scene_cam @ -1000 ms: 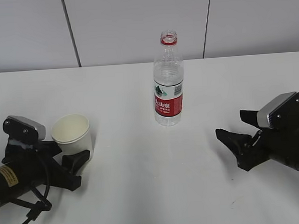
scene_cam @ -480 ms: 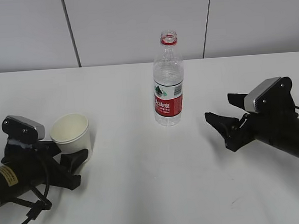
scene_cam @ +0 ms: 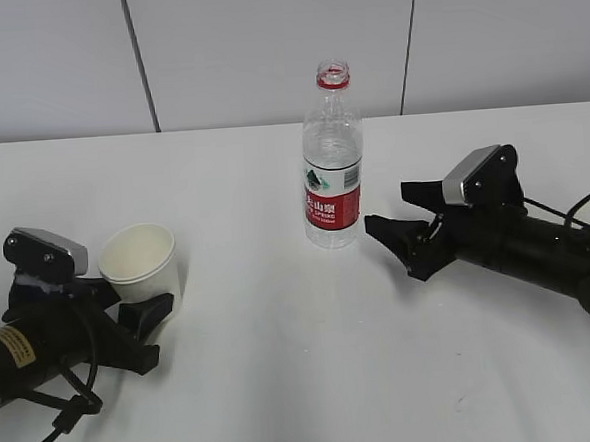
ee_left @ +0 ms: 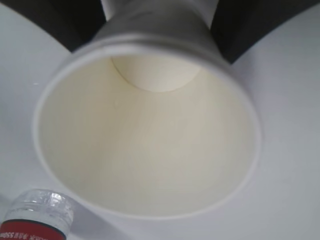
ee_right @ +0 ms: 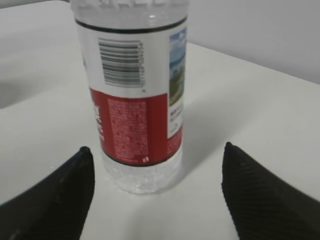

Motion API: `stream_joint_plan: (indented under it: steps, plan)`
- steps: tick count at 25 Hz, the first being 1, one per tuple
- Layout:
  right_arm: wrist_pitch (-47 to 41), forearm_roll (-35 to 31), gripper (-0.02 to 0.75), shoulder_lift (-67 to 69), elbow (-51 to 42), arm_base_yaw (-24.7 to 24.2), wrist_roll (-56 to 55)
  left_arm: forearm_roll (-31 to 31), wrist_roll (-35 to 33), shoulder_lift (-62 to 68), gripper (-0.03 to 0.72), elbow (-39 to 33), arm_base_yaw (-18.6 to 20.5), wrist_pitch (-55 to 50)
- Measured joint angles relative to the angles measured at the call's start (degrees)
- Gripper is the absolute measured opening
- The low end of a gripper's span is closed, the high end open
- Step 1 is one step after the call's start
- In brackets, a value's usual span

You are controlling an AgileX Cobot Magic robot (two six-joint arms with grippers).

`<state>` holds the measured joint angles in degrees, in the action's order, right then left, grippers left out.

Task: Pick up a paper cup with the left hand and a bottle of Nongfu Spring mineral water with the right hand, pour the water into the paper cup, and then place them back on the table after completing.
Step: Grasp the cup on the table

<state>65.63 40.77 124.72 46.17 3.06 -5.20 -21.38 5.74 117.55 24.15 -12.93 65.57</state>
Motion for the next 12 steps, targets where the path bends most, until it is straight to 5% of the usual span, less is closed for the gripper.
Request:
stream_joint_plan:
  steps: [12]
  plan:
    - [0.0,6.1,0.604,3.18,9.32,0.35,-8.71,0.02,0.0,0.0,0.386,0.0,0.0,0.04]
